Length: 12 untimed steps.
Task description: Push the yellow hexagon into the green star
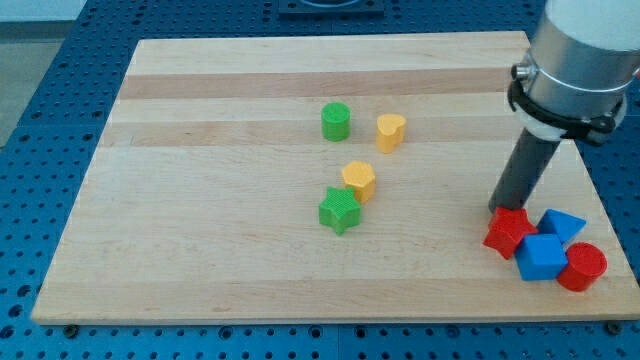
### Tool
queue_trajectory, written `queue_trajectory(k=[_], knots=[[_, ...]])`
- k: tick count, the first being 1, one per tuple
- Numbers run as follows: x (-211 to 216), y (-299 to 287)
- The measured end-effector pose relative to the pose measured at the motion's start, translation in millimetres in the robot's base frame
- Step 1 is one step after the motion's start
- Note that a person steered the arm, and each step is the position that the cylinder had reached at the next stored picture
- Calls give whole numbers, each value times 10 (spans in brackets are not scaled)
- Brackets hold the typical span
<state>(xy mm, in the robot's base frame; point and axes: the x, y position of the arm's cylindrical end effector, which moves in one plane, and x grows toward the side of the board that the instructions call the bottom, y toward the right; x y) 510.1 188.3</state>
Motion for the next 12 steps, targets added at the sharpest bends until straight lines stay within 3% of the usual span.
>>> queue_trajectory(k=[1, 3, 6, 10, 12], knots=[[-16, 1], [-636, -340], [-549, -520], [-673, -1454], [-488, -1829]])
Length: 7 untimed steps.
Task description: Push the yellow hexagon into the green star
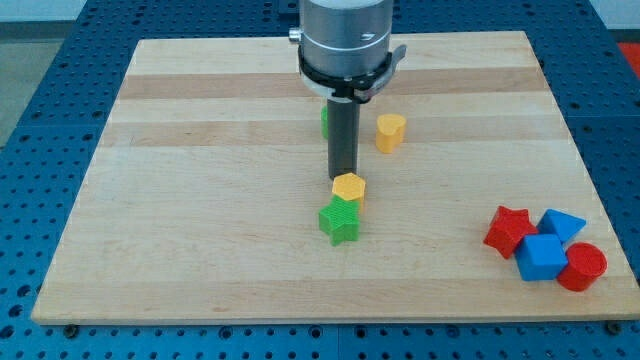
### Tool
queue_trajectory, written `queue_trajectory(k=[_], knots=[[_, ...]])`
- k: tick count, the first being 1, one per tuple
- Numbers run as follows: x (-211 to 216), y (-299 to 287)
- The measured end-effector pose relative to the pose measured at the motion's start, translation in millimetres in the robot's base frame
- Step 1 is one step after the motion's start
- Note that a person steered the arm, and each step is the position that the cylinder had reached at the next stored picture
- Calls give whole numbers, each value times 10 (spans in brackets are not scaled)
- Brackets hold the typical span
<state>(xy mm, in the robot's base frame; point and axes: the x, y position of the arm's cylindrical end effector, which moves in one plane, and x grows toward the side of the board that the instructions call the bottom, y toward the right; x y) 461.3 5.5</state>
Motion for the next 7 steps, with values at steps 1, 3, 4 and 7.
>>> queue_trajectory(k=[1, 3, 4, 7], knots=[[163, -17], [483, -19], [210, -23], [300, 241]])
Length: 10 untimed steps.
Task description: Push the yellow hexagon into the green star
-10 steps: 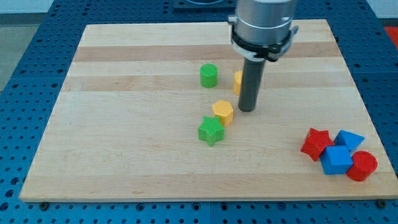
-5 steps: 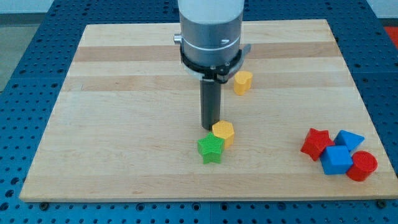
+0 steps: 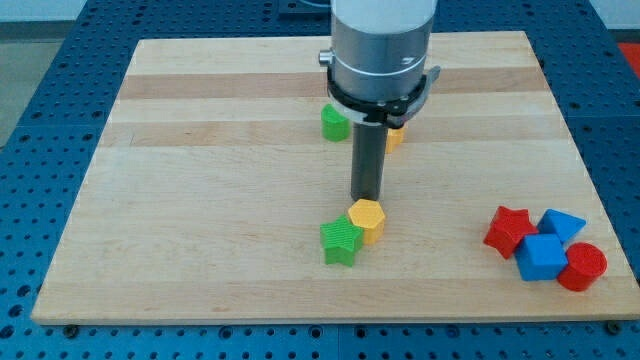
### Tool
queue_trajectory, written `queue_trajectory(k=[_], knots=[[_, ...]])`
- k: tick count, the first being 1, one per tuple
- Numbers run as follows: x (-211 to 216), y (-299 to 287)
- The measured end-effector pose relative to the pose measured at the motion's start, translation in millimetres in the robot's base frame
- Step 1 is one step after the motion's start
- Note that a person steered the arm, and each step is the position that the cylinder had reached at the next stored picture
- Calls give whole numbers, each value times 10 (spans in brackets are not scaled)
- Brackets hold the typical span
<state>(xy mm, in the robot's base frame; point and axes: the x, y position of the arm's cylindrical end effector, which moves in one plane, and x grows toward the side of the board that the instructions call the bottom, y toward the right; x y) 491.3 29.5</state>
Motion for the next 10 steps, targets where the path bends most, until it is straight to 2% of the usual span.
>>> queue_trajectory(k=[3, 4, 5, 6, 10], knots=[[114, -166], [-30, -49], [-1, 274], [215, 303], [410, -42]])
